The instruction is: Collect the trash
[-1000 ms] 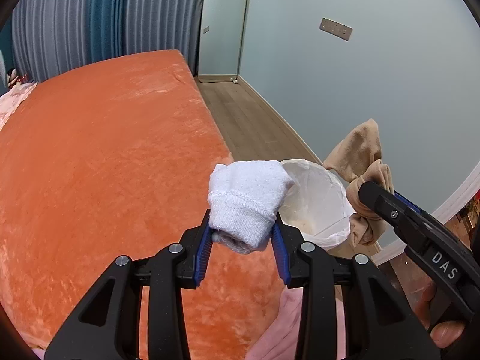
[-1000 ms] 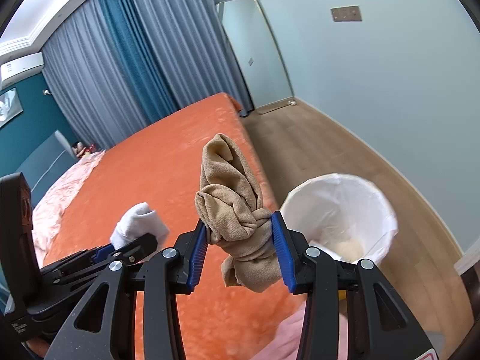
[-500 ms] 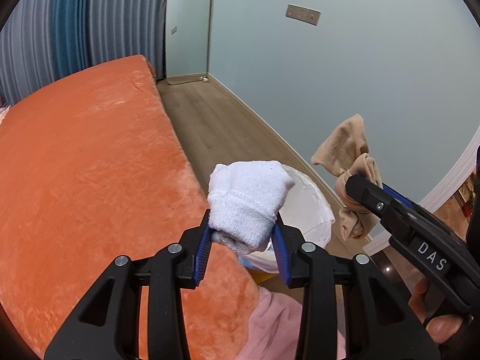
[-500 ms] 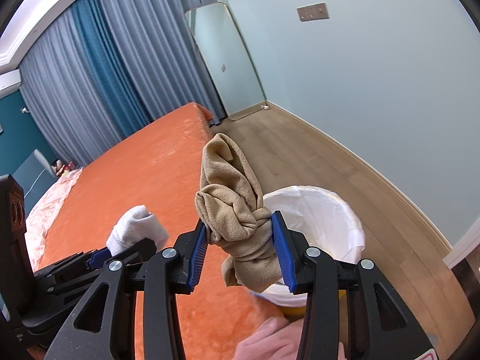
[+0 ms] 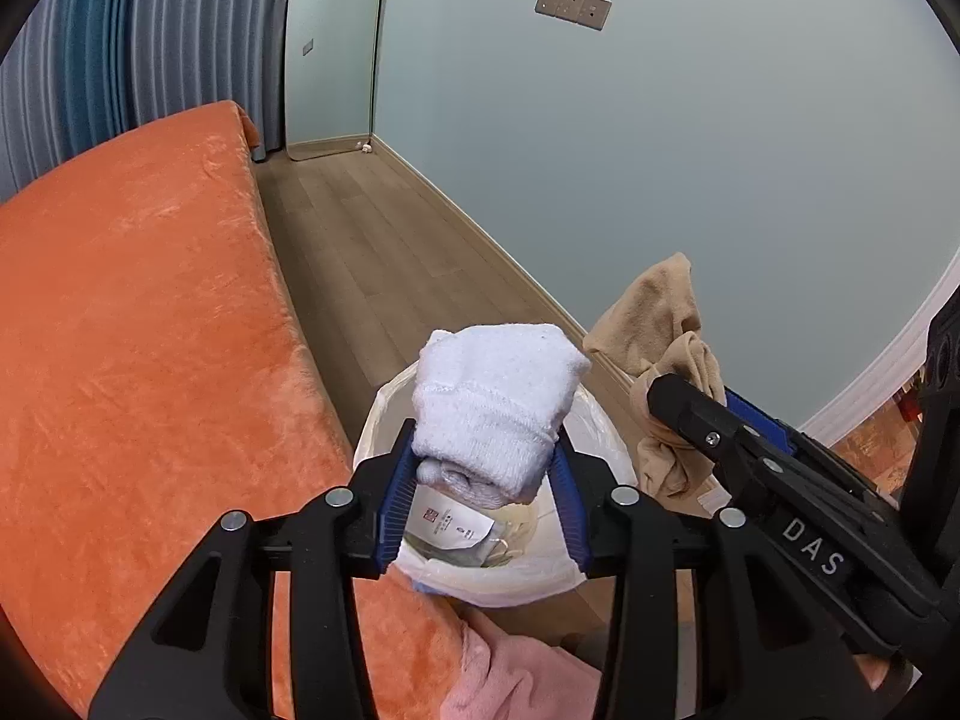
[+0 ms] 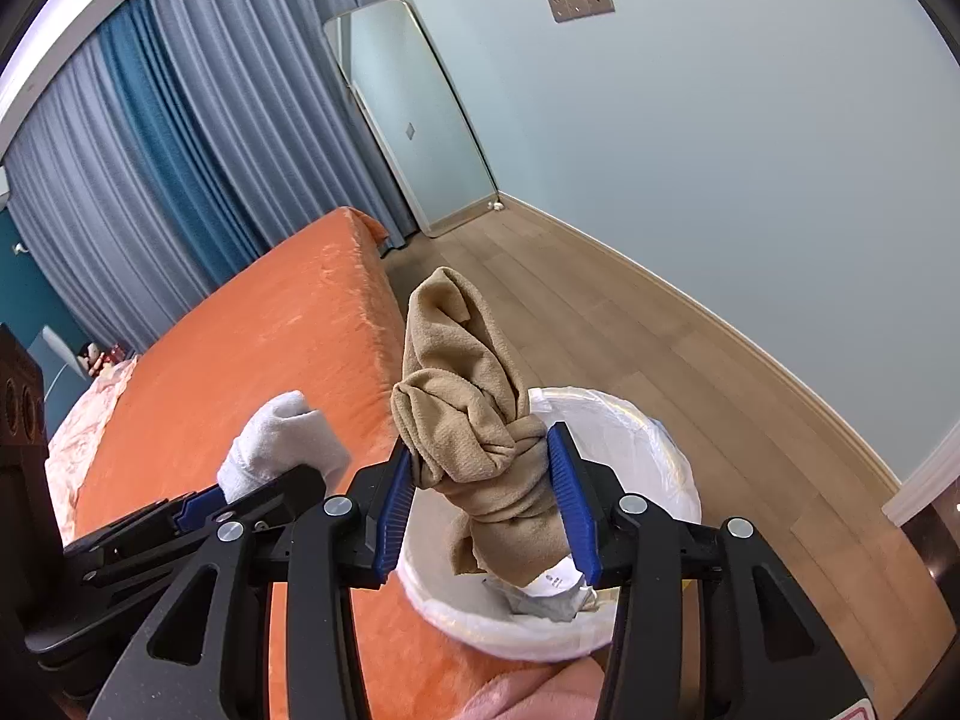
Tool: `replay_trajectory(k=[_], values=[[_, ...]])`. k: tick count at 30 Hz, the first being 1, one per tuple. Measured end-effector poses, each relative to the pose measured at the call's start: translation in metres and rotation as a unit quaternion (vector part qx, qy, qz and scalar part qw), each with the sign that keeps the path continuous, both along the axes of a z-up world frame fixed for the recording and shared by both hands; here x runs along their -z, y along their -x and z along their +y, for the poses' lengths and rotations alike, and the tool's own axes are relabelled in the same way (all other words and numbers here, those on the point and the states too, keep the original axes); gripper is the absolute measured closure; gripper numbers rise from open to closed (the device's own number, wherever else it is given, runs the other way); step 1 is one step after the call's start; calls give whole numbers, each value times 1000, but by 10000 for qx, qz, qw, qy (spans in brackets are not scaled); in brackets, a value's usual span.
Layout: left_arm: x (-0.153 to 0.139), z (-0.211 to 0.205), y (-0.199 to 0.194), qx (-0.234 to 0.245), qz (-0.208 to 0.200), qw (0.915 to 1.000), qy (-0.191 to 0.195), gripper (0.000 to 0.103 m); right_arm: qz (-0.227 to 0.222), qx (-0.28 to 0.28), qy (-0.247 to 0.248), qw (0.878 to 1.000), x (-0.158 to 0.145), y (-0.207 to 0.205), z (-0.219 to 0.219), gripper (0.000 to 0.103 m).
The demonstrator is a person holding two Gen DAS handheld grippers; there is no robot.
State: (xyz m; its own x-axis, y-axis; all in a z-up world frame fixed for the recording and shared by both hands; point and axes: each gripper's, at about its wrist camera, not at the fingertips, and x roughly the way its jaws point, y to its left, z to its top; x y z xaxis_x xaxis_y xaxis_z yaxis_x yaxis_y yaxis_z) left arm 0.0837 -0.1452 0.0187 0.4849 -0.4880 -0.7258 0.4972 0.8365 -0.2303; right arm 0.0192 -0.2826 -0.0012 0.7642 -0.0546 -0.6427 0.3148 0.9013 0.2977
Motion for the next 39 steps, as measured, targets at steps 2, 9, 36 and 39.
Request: replay_trajectory(k=[2,9,36,39], values=[[3,-3,-6,-14,21,10000,0,60,21,80,-3,10000,4,-7,-4,58],[2,-4,-23,-216,-96,9997,-25,38,80,124,8,9999,8,-24,-8,52],[-9,60,24,-933,-470,9933,-493,18,327,140,1145,9928,-33,25,29,19],[-10,66,29,-1029,-477,9923,-489,15,385,113,1246,9914,-34,30,33,19]])
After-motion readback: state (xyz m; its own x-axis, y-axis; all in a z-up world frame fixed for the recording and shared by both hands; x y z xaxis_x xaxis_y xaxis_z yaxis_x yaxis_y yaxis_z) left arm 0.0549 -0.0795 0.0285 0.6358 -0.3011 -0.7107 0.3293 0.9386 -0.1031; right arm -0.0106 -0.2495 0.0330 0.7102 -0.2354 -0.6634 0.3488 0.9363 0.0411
